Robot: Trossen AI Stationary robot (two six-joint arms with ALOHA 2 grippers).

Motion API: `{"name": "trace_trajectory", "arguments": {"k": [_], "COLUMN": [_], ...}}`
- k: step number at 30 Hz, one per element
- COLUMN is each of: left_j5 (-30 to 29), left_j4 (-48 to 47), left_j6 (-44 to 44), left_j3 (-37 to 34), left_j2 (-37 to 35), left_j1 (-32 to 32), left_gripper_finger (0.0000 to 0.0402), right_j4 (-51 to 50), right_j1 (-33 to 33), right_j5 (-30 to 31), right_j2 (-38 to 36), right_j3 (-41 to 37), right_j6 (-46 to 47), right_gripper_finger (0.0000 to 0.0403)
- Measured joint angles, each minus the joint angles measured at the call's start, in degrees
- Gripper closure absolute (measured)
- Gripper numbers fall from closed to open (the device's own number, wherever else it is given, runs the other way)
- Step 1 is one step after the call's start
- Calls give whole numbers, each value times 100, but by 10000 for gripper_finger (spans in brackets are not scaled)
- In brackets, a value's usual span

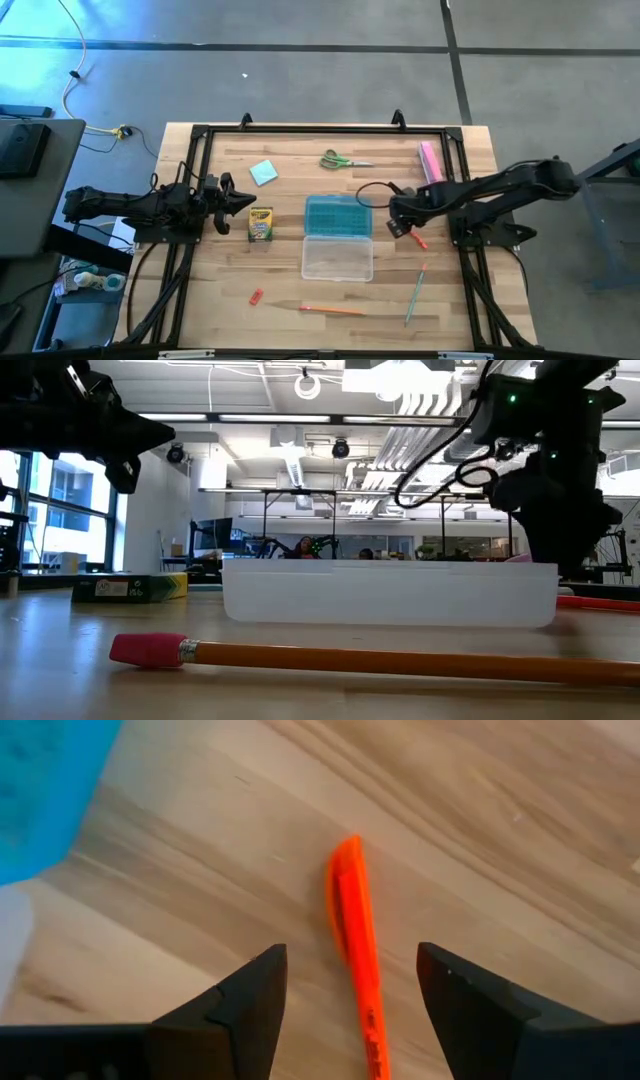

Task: Pack school essentials
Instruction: Put the orange pen into the blue supply box

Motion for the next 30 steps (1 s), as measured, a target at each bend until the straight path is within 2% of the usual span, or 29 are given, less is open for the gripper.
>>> {"name": "trace_trajectory", "arguments": {"k": [11,14,25,30], "left_j5": [0,0,1,2], "left_j4": [0,0,1,0], "left_j6": [0,0,-2,-2], "left_j3": [0,0,-1,0], "left_j2": [-1,-1,-1,-1], "left_j1": [-1,0,-1,-2], "left_gripper_finger": [401,401,401,401], "right_j4": [178,202,267,262], "right_j1": [-1,-4,-2,-2], "right_j5": [-272,-345,-446,-469], "right_j2": [931,1104,1159,971], "right_j3": [13,30,37,16], "right_j6": [147,148,250,275], "right_gripper_finger": [195,222,371,393]}}
